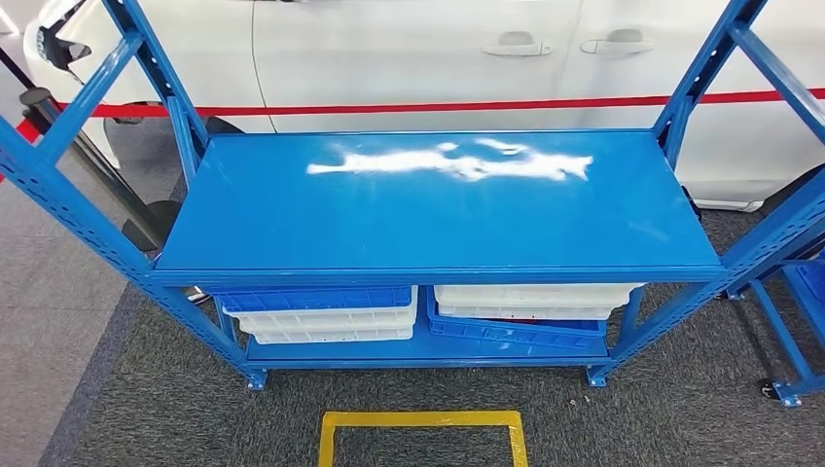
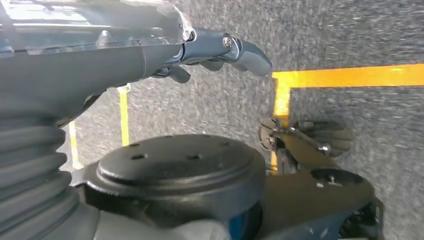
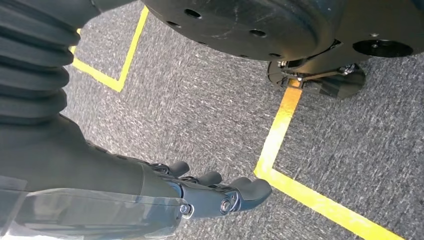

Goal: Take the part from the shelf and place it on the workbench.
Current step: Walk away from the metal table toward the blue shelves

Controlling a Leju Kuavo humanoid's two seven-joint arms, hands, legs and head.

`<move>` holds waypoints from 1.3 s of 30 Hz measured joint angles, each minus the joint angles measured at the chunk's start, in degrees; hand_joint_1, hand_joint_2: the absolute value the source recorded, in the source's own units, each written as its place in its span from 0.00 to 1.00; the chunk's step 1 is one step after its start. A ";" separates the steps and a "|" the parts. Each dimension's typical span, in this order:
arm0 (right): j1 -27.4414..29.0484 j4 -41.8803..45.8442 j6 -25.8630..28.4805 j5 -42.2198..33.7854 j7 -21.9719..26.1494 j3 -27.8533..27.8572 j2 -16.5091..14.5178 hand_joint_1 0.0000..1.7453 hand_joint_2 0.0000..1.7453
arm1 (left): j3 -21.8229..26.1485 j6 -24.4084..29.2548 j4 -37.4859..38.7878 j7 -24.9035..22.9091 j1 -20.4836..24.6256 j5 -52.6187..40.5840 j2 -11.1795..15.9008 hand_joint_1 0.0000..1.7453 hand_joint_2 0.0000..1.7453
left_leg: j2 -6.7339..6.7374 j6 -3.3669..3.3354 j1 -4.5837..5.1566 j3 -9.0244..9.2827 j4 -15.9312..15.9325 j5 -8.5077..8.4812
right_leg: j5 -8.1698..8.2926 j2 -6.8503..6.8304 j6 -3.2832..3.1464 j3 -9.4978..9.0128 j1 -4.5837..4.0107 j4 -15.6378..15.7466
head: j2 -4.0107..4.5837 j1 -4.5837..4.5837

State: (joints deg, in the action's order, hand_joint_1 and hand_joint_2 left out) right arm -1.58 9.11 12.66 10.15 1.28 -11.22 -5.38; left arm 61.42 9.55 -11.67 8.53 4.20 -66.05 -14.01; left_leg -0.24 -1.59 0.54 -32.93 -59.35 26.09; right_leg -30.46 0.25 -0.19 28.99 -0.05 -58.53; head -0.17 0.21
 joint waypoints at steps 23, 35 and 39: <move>0.00 -0.02 4.83 -3.91 -4.48 5.11 0.05 0.00 1.00 | -4.08 9.40 0.02 -5.15 1.62 -7.08 0.89 0.00 0.75 | -0.01 0.04 0.02 0.19 0.03 0.28 | -0.22 -0.05 0.07 -0.29 0.20 0.15 | 0.00 -0.01; -0.09 0.01 5.17 -4.85 -10.11 7.66 0.39 0.00 0.00 | -6.81 7.99 0.02 -4.84 0.15 -10.17 1.94 0.00 0.00 | -0.03 -0.03 0.02 0.23 0.03 0.33 | -0.24 -0.03 0.09 -0.29 0.21 0.16 | 0.00 -0.01; -0.14 0.01 5.19 -4.34 -9.67 7.66 0.47 0.00 0.00 | -7.10 10.08 0.02 -4.72 -0.37 -10.37 2.65 0.00 0.00 | -0.05 -0.02 0.02 0.22 0.03 0.33 | -0.26 -0.06 0.13 -0.30 0.21 0.16 | 0.00 0.01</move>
State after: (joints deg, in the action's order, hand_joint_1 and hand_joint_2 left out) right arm -1.73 9.11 17.86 5.81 -8.39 -3.56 -4.91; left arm 54.31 19.62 -11.65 3.81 3.83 -76.43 -11.35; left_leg -0.29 -1.62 0.56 -32.71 -59.32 26.42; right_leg -30.72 0.19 -0.06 28.69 0.16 -58.37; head -0.17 0.22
